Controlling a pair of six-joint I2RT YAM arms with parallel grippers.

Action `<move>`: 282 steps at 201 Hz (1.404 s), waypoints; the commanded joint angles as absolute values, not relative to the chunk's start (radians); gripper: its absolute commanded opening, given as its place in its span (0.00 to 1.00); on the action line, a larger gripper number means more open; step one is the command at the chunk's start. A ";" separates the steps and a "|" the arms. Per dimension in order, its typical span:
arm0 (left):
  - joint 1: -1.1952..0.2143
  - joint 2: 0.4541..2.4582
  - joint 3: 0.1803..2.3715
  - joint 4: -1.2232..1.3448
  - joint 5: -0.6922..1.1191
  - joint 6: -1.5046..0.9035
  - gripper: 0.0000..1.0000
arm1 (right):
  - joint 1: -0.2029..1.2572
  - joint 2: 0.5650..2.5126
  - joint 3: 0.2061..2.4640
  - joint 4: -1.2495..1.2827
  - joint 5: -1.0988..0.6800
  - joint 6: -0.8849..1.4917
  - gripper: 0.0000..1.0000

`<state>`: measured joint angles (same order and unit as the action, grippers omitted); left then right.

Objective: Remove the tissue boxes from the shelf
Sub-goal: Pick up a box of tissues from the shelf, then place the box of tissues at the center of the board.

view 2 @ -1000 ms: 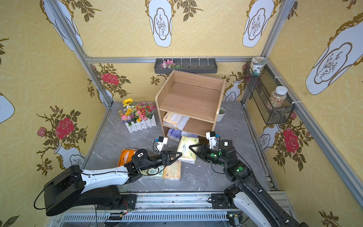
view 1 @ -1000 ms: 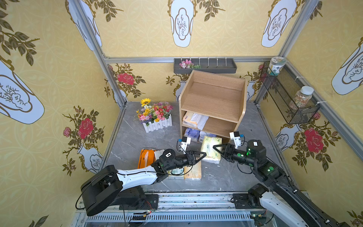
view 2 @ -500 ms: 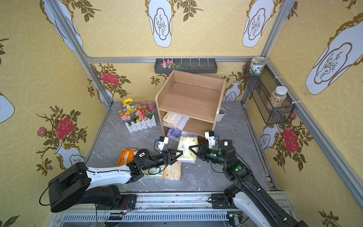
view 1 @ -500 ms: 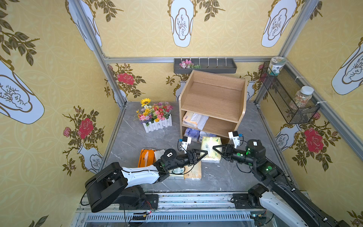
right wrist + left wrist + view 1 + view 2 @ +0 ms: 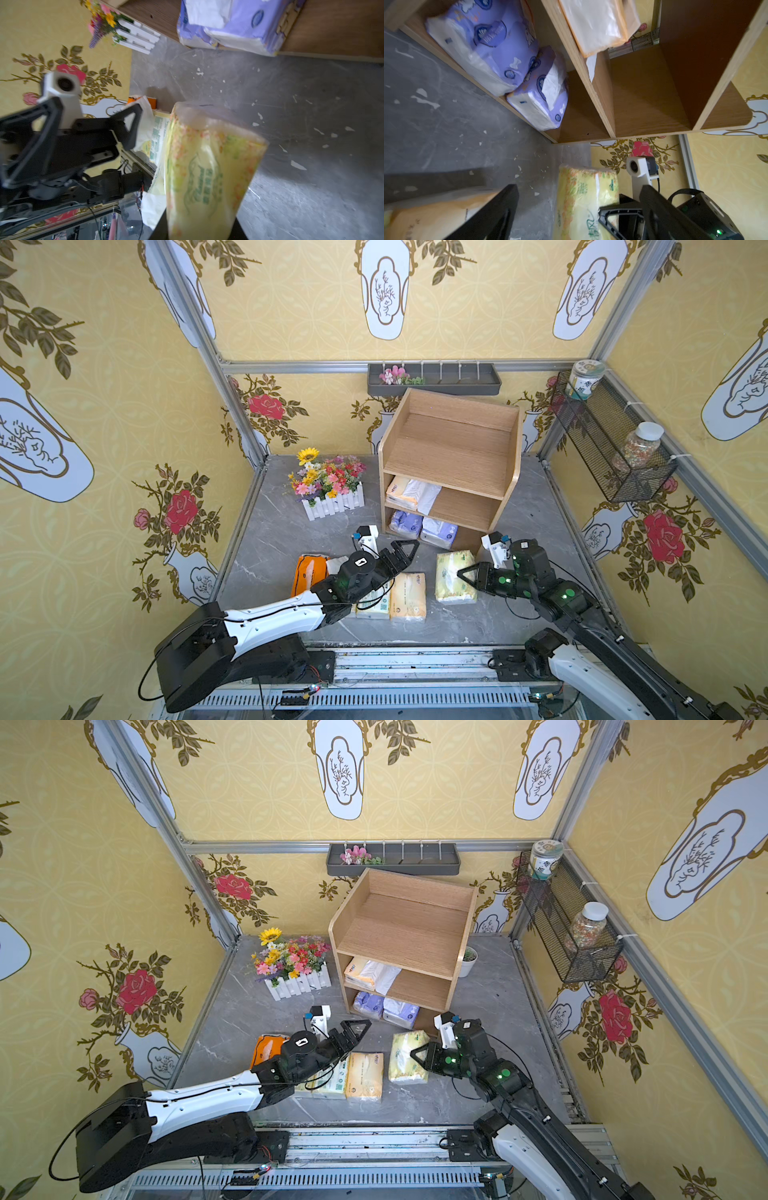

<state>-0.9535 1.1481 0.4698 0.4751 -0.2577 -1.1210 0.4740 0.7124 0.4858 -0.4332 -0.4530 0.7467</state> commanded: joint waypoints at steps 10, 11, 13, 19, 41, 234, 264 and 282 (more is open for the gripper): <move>-0.953 1.153 0.527 0.338 -0.361 -1.017 0.95 | 0.515 0.758 0.417 -0.375 -0.406 0.731 0.26; -0.953 1.153 0.530 0.336 -0.363 -1.016 0.95 | 0.517 0.760 0.414 -0.372 -0.403 0.732 0.26; -0.951 1.155 0.533 0.334 -0.364 -1.014 0.95 | 0.522 0.765 0.411 -0.362 -0.400 0.734 0.26; -0.953 1.155 0.540 0.332 -0.369 -1.008 0.95 | 0.539 0.782 0.400 -0.338 -0.386 0.742 0.26; -0.953 1.158 0.546 0.338 -0.378 -1.003 0.95 | 0.612 0.851 0.376 -0.240 -0.340 0.774 0.26; -0.952 1.043 0.486 0.338 -0.435 -1.019 0.94 | 0.769 1.179 0.316 0.188 -0.315 0.851 0.29; -0.953 1.035 0.495 0.323 -0.440 -1.015 0.94 | 0.830 1.236 0.345 0.207 -0.265 0.852 0.29; -0.953 1.022 0.494 0.313 -0.445 -1.013 0.94 | 0.857 1.266 0.364 0.216 -0.245 0.854 0.29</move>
<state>-0.9531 1.0340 0.4908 0.3264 -0.4282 -1.0248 0.8276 1.2331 0.3435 0.1921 -0.2905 0.8558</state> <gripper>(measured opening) 0.940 0.291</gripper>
